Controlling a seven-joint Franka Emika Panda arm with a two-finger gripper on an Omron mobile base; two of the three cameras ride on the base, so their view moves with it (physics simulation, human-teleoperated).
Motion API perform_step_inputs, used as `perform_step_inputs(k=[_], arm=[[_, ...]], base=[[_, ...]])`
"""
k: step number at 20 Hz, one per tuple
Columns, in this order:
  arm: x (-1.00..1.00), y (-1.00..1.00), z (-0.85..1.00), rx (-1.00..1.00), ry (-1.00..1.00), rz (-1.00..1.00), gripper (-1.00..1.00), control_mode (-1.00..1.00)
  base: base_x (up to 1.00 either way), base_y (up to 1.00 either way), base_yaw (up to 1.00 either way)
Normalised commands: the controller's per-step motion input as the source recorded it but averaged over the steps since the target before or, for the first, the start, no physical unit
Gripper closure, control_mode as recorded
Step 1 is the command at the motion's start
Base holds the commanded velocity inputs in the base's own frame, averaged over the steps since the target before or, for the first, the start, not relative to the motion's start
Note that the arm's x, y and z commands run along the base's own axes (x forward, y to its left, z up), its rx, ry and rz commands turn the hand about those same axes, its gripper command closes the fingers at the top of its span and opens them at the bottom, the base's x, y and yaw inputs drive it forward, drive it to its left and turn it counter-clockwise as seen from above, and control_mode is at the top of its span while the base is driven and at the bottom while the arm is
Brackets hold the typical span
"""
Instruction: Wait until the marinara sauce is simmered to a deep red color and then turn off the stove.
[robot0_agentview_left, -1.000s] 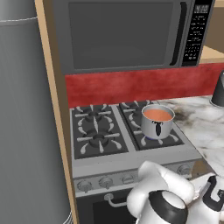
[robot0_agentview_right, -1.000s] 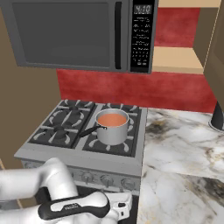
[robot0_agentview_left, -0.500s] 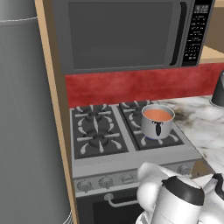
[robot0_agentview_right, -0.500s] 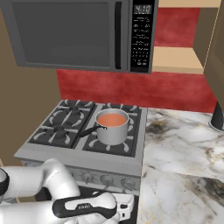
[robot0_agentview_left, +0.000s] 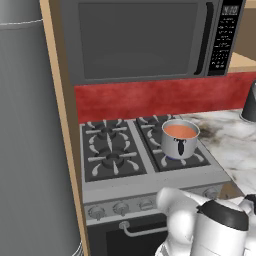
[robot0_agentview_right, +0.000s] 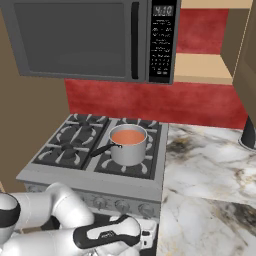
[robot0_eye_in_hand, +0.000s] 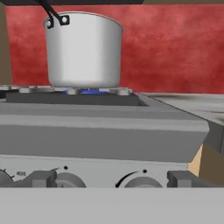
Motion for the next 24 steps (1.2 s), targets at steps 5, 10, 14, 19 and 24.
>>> perform_step_inputs(k=[5,10,14,19,24], arm=[[0.01,-0.03,-0.09,0.0,0.0,0.0,-1.0,-1.0],[0.01,0.0,-0.06,0.0,0.0,0.0,-1.0,-1.0],[0.03,0.0,-0.02,0.0,0.0,0.0,-1.0,-1.0],[0.1,0.0,0.0,0.0,0.0,0.0,-1.0,-1.0],[0.16,0.0,0.0,0.0,0.0,0.0,-1.0,-1.0]], base=[[0.0,0.0,0.0],[0.0,0.0,0.0],[0.0,0.0,0.0],[0.0,0.0,0.0],[0.0,0.0,0.0]])
